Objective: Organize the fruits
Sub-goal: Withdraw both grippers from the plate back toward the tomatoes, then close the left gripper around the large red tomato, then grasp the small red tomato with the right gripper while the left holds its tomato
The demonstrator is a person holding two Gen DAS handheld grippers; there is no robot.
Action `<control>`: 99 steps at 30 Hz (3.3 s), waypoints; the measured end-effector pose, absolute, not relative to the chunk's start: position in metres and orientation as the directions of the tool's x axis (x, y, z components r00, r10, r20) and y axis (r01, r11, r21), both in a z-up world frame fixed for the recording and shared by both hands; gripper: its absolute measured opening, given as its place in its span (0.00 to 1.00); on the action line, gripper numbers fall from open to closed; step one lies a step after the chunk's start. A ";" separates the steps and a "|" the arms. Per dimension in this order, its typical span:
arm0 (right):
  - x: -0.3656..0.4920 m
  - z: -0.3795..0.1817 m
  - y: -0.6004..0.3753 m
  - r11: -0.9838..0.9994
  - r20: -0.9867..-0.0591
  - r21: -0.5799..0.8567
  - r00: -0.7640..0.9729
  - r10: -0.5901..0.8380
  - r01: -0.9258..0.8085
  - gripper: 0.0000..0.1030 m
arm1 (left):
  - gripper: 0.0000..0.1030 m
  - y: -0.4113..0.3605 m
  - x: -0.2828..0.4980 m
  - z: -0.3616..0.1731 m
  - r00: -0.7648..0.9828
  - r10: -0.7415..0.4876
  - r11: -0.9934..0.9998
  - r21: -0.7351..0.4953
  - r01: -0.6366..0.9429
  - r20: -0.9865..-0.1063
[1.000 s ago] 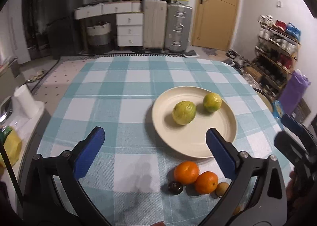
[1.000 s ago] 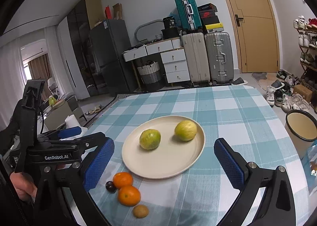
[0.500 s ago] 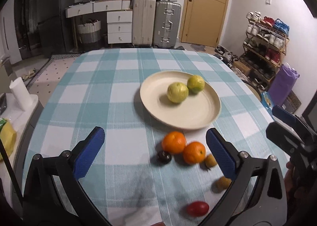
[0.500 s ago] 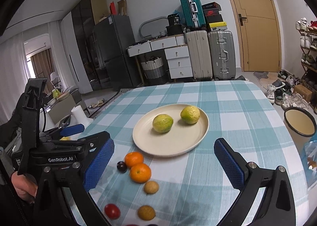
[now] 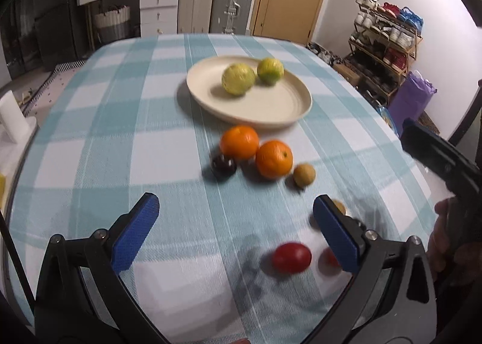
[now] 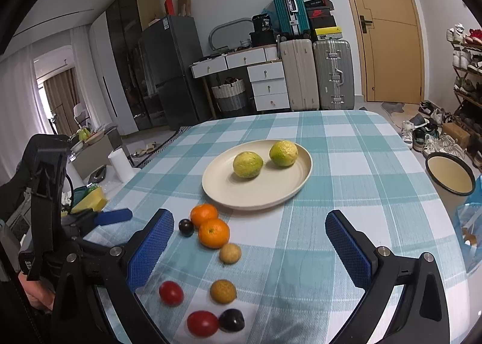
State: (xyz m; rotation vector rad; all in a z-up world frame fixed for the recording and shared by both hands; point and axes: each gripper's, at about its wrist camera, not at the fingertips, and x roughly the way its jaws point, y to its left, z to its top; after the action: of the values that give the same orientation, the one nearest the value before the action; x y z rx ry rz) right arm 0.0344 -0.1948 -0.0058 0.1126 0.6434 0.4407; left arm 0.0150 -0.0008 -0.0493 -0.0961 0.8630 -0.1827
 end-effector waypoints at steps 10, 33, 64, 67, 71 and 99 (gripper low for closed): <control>0.029 -0.013 -0.197 0.905 -0.577 0.248 0.697 0.425 -0.347 1.00 | 0.99 -0.009 0.000 -0.074 0.588 -0.215 0.976 -0.143 0.167 -0.780; 0.021 -0.026 -0.192 0.904 -0.615 0.248 0.664 0.425 -0.349 1.00 | 0.48 -0.020 -0.012 -0.083 0.567 -0.351 0.933 -0.228 0.279 -0.745; -0.007 -0.044 -0.183 0.856 -0.651 0.279 0.570 0.501 -0.434 1.00 | 0.27 0.001 -0.015 -0.078 0.555 -0.447 0.895 -0.343 0.286 -0.702; -0.013 -0.050 -0.180 0.844 -0.652 0.294 0.551 0.520 -0.449 1.00 | 0.27 0.003 -0.016 -0.079 0.554 -0.445 0.896 -0.347 0.277 -0.704; -0.017 -0.055 -0.177 0.838 -0.659 0.299 0.537 0.527 -0.456 1.00 | 0.27 0.005 -0.017 -0.080 0.554 -0.442 0.897 -0.348 0.272 -0.706; -0.035 -0.066 -0.147 0.841 -0.698 0.274 0.505 0.508 -0.467 0.67 | 0.27 0.014 -0.019 -0.089 0.550 -0.445 0.894 -0.378 0.238 -0.706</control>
State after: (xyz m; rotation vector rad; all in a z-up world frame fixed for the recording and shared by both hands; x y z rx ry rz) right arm -0.0350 -0.1467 -0.0663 0.0514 0.8596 0.5888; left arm -0.0192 0.0135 -0.0887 -0.2505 0.9026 -0.4097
